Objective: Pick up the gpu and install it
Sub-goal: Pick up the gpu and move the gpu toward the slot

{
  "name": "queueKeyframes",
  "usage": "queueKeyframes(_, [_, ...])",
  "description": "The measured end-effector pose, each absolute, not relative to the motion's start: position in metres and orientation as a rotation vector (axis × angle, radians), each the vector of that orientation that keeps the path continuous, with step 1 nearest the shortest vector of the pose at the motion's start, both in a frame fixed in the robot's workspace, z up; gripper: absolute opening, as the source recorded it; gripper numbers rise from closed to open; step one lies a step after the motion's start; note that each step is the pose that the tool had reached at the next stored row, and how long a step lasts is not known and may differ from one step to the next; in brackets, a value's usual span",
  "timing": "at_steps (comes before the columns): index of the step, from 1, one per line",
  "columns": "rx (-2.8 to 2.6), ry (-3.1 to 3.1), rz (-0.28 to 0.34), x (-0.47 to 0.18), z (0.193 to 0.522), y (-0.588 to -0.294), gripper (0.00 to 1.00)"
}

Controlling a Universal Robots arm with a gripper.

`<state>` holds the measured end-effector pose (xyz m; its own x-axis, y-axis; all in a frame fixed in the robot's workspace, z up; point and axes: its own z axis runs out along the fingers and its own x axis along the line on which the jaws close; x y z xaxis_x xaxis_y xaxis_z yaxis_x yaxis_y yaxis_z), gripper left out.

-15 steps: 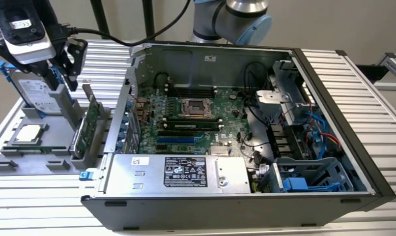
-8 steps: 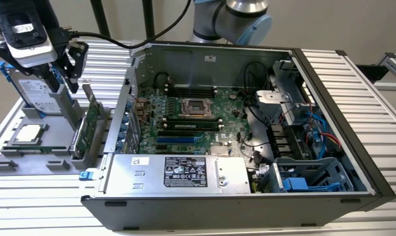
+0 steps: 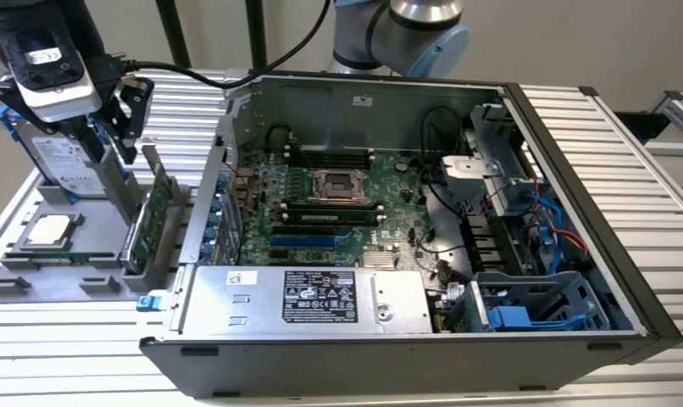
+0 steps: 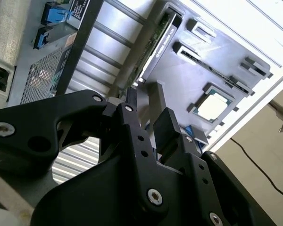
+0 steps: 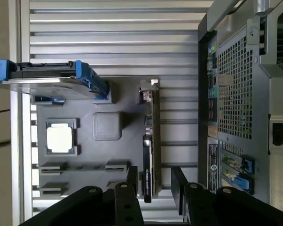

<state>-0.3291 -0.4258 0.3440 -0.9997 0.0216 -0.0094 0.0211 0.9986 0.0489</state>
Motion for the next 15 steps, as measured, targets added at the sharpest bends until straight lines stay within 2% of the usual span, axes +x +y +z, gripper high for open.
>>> queueKeyframes(15, [0.034,3.133,0.076,-0.3291,0.3343,-0.4258,1.0])
